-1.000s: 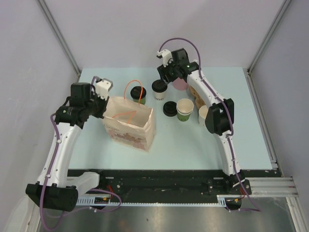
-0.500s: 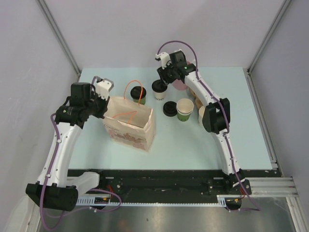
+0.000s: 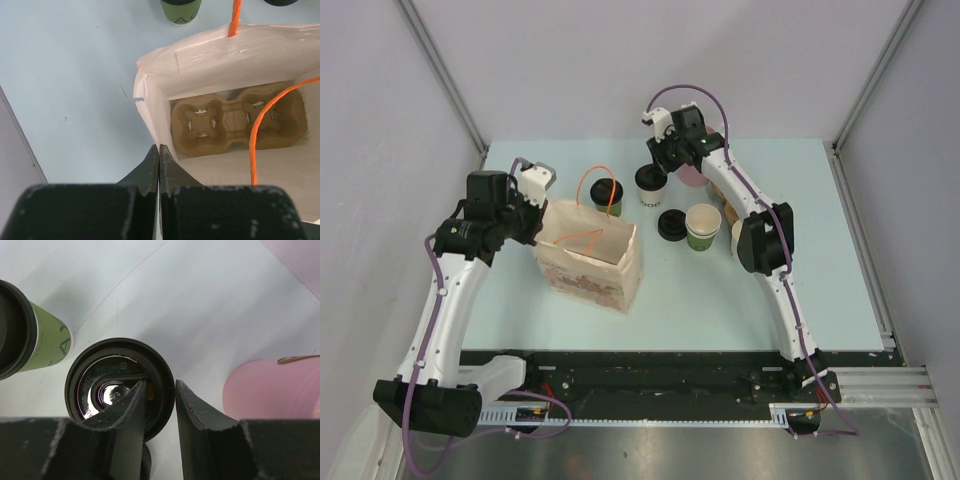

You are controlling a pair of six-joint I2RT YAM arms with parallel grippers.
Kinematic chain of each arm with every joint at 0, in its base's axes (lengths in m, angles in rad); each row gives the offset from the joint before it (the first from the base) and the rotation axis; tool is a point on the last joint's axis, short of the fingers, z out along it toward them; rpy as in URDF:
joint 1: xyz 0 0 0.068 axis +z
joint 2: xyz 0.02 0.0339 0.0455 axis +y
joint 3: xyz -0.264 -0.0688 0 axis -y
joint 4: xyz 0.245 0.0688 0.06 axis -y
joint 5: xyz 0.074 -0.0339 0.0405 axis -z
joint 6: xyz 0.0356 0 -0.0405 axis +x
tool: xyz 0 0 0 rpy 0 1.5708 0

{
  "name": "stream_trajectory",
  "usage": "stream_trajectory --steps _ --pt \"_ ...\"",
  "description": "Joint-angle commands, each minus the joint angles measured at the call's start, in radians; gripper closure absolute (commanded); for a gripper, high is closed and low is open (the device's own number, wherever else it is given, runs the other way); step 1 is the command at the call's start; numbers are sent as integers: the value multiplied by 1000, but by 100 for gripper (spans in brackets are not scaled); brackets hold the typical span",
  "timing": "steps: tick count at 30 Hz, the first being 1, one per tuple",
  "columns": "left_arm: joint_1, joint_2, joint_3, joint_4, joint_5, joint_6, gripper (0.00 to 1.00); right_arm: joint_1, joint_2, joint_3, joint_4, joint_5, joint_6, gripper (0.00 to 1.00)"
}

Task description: Pack the takeout coffee

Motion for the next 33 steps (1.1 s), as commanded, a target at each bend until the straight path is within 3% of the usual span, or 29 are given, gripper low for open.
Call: stream_trajectory --steps 1,5,9,10,22,33 --pt "5 -21 6 1 32 19 100 -2 23 43 5 2 -17 67" --pt "5 -22 6 3 32 20 100 1 14 34 -9 -4 -34 77" --pt "5 -25 5 3 44 17 100 13 -23 -9 -15 8 -64 99" --pt "6 -25 1 3 48 17 100 16 -47 -18 -15 19 -69 100" --pt "5 -15 15 15 210 -24 99 36 -372 -213 104 103 58 100" --pt "-30 27 27 36 268 -19 100 74 -630 -216 0 190 103 100"
